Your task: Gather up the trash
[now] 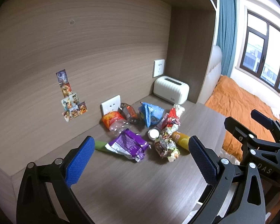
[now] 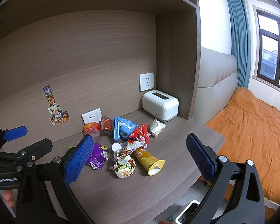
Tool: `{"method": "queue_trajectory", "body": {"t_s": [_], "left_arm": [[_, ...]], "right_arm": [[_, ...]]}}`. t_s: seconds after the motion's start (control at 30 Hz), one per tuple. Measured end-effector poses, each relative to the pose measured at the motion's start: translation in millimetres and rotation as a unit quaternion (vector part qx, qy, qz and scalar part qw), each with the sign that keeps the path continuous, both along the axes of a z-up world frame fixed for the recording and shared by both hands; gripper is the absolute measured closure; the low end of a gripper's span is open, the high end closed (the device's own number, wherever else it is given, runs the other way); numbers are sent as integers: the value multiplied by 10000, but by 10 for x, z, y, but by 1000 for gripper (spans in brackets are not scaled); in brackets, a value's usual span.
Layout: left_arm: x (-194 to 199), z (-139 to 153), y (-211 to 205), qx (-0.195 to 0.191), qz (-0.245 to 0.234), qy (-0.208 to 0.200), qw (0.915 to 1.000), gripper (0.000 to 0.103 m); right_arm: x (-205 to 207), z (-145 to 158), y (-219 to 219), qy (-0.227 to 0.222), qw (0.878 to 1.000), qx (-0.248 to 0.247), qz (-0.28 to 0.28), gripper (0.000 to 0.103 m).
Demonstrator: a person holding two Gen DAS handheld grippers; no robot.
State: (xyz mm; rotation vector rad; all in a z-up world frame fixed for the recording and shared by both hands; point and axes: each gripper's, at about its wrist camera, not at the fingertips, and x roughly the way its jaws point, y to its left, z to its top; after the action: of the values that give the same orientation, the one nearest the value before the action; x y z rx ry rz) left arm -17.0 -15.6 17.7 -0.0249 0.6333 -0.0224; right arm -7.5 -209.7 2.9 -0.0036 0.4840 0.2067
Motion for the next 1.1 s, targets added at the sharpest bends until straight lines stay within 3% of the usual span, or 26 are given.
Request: {"method": "queue_trajectory", "body": {"t_s": [1.1], "left_arm": [[24, -114, 8, -55, 19, 169, 9998, 4]], "right_arm": [[39, -38, 49, 96, 9998, -116, 126, 4]]}}
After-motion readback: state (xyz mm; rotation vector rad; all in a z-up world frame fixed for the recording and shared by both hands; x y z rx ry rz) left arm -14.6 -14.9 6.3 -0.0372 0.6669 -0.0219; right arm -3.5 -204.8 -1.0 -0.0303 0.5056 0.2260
